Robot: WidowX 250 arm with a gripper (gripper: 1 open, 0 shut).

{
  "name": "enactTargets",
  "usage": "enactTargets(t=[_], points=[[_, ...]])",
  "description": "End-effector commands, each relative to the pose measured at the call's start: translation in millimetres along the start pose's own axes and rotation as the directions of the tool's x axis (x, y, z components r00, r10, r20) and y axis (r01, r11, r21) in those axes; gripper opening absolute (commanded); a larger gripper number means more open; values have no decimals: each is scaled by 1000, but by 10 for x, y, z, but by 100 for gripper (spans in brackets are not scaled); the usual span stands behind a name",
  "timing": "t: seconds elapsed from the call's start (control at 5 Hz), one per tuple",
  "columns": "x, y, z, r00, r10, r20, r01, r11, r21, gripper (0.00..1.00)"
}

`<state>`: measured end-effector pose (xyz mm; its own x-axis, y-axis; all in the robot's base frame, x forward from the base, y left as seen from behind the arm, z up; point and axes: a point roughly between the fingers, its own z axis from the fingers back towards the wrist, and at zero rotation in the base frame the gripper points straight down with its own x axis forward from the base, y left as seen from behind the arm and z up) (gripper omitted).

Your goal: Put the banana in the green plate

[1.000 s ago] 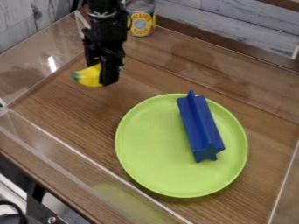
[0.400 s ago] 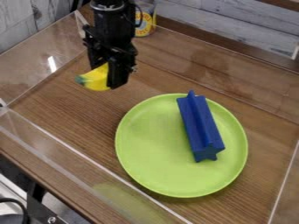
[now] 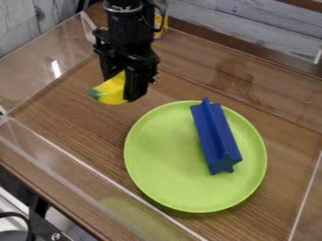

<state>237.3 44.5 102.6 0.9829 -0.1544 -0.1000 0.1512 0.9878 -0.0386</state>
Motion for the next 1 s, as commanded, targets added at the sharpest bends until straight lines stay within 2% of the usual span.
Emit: enactTargets(t=[0.0,0.8], points=[[-43,-133,129,999,16,45,-17,1000,8,0],[-182,-600,151,998,41,56,-40,999,-20,0]])
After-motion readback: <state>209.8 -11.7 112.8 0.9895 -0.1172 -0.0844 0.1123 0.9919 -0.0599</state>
